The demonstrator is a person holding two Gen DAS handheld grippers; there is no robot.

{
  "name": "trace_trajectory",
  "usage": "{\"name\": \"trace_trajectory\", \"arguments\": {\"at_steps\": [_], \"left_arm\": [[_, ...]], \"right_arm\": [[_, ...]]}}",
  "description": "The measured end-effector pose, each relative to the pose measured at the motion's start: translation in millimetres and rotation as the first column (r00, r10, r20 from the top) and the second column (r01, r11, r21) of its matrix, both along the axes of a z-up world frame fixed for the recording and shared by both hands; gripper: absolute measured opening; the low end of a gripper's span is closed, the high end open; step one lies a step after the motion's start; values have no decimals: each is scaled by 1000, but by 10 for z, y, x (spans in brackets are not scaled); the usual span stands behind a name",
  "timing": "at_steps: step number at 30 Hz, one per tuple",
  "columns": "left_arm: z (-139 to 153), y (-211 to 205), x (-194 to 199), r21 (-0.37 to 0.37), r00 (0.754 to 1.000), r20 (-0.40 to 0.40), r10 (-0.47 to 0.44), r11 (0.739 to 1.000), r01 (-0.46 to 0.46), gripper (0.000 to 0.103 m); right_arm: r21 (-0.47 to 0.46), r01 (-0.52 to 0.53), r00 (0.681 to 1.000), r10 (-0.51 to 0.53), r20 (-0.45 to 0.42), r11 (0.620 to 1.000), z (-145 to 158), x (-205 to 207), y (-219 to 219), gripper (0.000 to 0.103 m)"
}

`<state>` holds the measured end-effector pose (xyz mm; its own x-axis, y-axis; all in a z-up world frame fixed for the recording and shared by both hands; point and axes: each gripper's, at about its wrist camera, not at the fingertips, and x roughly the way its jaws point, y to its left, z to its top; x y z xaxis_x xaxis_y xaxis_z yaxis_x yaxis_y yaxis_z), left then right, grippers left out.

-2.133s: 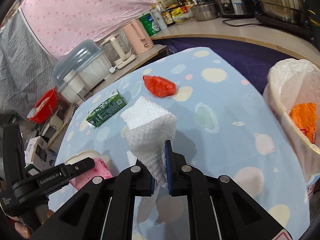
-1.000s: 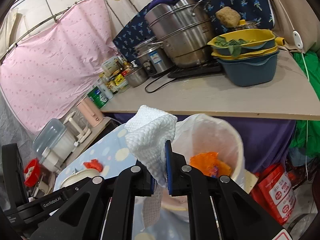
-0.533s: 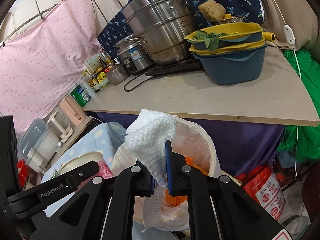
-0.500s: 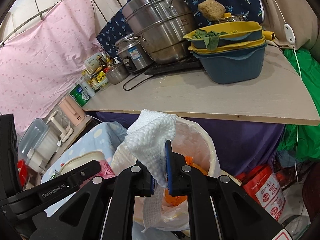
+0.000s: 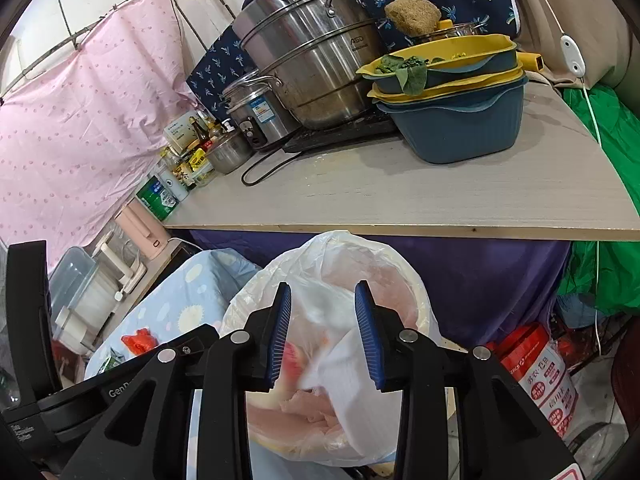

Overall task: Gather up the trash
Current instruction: 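Carry the pink cup and white wipe to the bin and release both, then move both open grippers back over the table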

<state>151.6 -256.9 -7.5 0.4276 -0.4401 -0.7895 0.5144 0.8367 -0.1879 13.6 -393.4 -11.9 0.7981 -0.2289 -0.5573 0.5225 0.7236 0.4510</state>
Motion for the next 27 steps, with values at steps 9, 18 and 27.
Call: {"name": "trace_trajectory", "arguments": {"at_steps": [9, 18, 27], "left_arm": [[118, 166, 7, -20, 1000, 19, 24, 1000, -24, 66], [138, 353, 40, -28, 998, 12, 56, 998, -55, 69], [161, 734, 141, -29, 993, 21, 113, 993, -112, 72]], "right_arm": [[-13, -18, 1000, 18, 14, 1000, 92, 12, 102, 34], [-22, -46, 999, 46, 9, 999, 134, 60, 267, 34], [-31, -94, 996, 94, 4, 995, 172, 222, 548, 34]]}}
